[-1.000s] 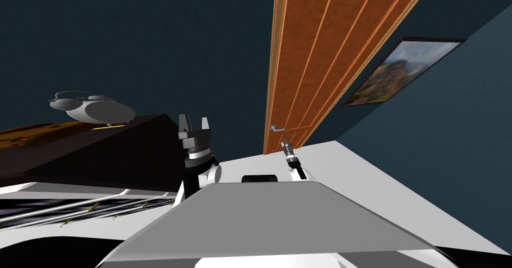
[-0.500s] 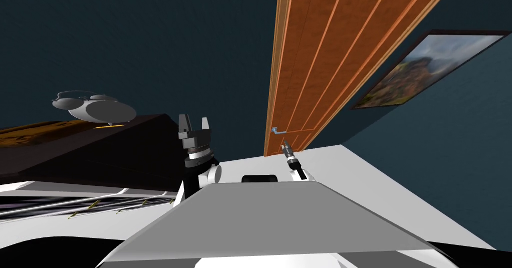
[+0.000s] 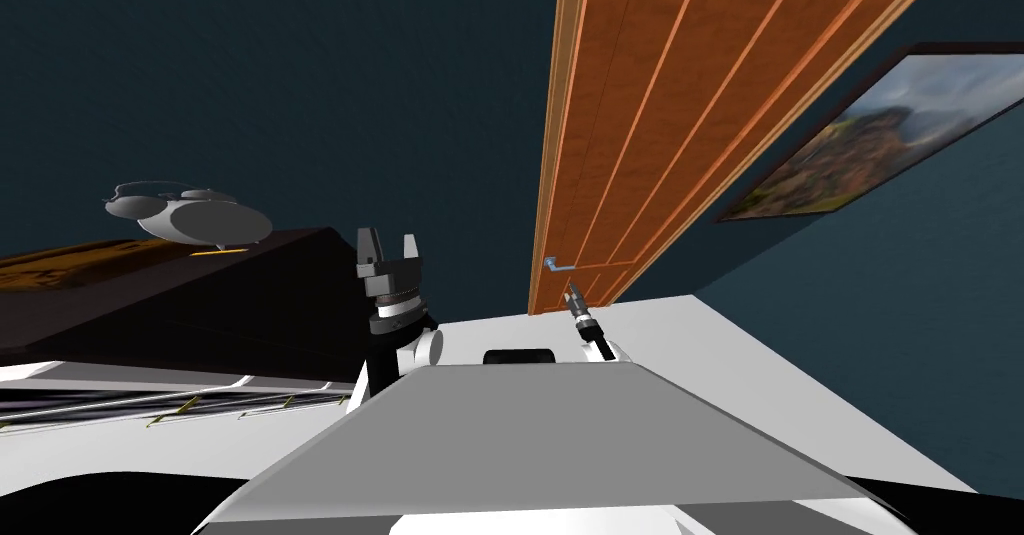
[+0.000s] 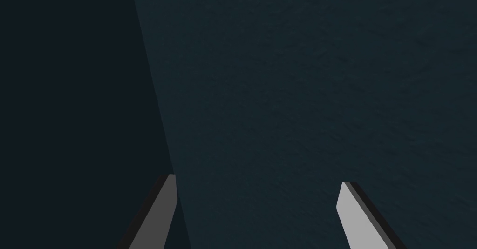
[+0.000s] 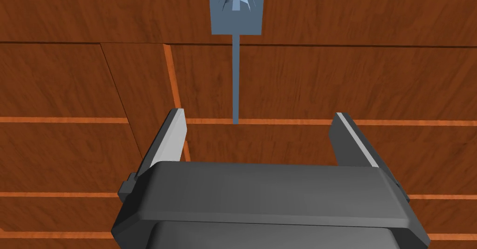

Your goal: Pull the door open

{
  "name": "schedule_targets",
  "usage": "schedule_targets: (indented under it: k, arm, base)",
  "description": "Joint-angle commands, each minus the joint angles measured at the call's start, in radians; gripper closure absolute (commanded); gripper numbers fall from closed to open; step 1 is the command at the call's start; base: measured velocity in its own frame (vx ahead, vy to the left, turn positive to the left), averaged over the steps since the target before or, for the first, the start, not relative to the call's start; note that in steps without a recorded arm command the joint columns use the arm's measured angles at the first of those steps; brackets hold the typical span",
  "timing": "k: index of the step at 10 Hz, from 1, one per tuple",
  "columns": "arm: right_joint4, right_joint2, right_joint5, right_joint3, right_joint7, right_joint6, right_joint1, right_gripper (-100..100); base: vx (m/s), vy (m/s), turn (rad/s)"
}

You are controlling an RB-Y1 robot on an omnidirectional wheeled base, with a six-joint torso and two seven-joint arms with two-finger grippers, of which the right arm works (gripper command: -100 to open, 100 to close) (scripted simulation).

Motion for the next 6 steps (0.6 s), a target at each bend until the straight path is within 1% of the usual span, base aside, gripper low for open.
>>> schedule_targets:
  k: [1,2,3,4,5,6]
  arm:
    - [0.035,-0.004,-0.003,0.001,-0.003,-0.009,-0.013,-100]
    - [0.059,-0.007,-0.005,0.003,-0.005,-0.012,-0.021,-100]
    - [0.053,-0.005,-0.004,0.002,-0.004,-0.015,-0.02,-100]
    - [0.076,-0.025,-0.014,-0.012,-0.02,-0.036,-0.013,-100]
    - [0.091,-0.04,-0.022,-0.022,-0.032,-0.052,-0.007,-100]
    - [0.091,-0.04,-0.022,-0.022,-0.032,-0.052,-0.007,-100]
  base:
    - [0.037,-0.032,0.037]
    - [0.042,-0.034,0.044]
    - [0.02,-0.017,0.011]
    - [0.111,0.079,0.18]
    - [0.227,0.201,0.265]
    - [0.152,0.138,0.029]
